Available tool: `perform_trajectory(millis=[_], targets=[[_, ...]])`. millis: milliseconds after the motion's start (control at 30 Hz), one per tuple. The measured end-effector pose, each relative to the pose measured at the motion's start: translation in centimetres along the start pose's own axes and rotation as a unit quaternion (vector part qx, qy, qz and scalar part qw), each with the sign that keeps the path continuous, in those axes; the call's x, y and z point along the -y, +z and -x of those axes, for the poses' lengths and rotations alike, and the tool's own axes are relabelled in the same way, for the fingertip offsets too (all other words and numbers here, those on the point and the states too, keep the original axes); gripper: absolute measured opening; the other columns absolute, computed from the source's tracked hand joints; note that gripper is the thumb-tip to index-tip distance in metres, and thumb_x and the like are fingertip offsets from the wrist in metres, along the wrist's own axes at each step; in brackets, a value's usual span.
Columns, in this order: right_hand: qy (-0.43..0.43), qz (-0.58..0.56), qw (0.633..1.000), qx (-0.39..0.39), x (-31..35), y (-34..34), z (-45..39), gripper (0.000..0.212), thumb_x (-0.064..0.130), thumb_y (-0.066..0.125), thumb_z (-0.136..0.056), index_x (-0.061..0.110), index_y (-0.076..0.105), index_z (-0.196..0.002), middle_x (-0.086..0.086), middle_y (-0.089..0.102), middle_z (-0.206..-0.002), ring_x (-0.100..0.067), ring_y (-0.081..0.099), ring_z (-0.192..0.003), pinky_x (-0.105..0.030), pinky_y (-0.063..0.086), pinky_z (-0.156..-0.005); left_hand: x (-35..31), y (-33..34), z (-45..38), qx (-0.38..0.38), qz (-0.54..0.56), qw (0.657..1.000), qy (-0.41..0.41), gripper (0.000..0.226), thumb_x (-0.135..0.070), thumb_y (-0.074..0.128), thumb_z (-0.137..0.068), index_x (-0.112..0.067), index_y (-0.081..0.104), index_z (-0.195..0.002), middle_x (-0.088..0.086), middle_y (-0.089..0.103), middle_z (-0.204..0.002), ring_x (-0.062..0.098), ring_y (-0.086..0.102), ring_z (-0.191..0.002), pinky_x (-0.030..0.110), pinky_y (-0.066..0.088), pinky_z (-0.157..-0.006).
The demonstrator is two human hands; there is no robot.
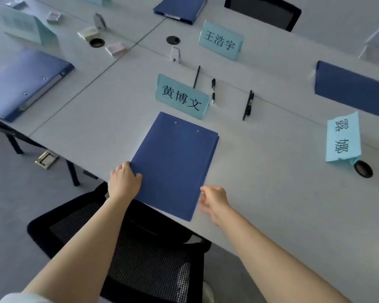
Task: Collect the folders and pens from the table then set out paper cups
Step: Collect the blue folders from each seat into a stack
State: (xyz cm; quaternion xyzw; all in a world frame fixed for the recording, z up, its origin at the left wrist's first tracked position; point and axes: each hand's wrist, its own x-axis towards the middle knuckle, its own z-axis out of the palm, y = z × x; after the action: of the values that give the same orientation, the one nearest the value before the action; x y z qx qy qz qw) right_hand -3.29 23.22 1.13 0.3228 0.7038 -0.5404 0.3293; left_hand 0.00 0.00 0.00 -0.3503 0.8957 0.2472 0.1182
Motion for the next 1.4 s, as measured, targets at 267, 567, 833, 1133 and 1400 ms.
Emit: perform_trajectory(millis=[267,567,833,1133,1400], targets=[[0.044,0.004,0.999,-0.001,0.0,-0.6,0.3,0.008,0.016,0.056,-0.087,0.010,0.055,-0.093,-0.006,0.052,-0.084,-0.022,0.052,-0.073,-0.033,0.051,-0.069,-0.2,-0.5,0.5,0.067,0.069,0.994,-0.047,0.033,-0.036,0.050,-0.094,-0.005,0.058,-0.101,0.013,0.062,-0.105,0.028,0.057,-0.086,0.035,0.045,-0.069],[0.032,0.030,0.999,0.008,-1.7,-3.4,1.6,0.043,0.028,0.068,-0.078,0.011,0.058,-0.117,-0.007,0.063,-0.115,-0.026,0.061,-0.100,-0.029,0.045,-0.067,-0.5,-1.7,5.2,0.150,0.322,0.930,-0.092,0.031,-0.033,0.061,-0.095,-0.009,0.061,-0.114,0.007,0.070,-0.106,0.026,0.069,-0.091,0.037,0.057,-0.077],[-0.111,0.017,0.991,0.079,-1.8,-8.7,9.1,0.038,0.018,0.070,-0.085,0.009,0.051,-0.116,-0.007,0.065,-0.111,-0.023,0.066,-0.092,-0.035,0.054,-0.065,-0.7,-4.0,15.6,0.074,0.426,0.897,-0.094,0.025,-0.031,0.065,-0.093,-0.007,0.067,-0.102,0.009,0.073,-0.102,0.025,0.070,-0.088,0.034,0.055,-0.071],[-0.310,0.060,0.938,0.145,-4.6,-12.1,20.8,0.039,0.014,0.065,-0.090,0.025,0.047,-0.122,0.006,0.066,-0.109,-0.014,0.067,-0.094,-0.026,0.054,-0.067,2.3,-6.5,31.9,-0.052,0.529,0.839,-0.115,0.015,-0.033,0.064,-0.093,-0.019,0.068,-0.098,-0.001,0.075,-0.098,0.022,0.072,-0.088,0.043,0.059,-0.080],[-0.389,0.136,0.886,0.212,-7.5,-7.6,25.1,0.035,0.016,0.063,-0.092,0.024,0.047,-0.122,0.010,0.066,-0.105,-0.006,0.065,-0.091,-0.016,0.051,-0.063,8.1,-6.7,39.5,-0.154,0.594,0.769,-0.182,0.019,-0.027,0.062,-0.095,-0.012,0.066,-0.105,0.001,0.075,-0.100,0.023,0.072,-0.088,0.039,0.059,-0.074]])
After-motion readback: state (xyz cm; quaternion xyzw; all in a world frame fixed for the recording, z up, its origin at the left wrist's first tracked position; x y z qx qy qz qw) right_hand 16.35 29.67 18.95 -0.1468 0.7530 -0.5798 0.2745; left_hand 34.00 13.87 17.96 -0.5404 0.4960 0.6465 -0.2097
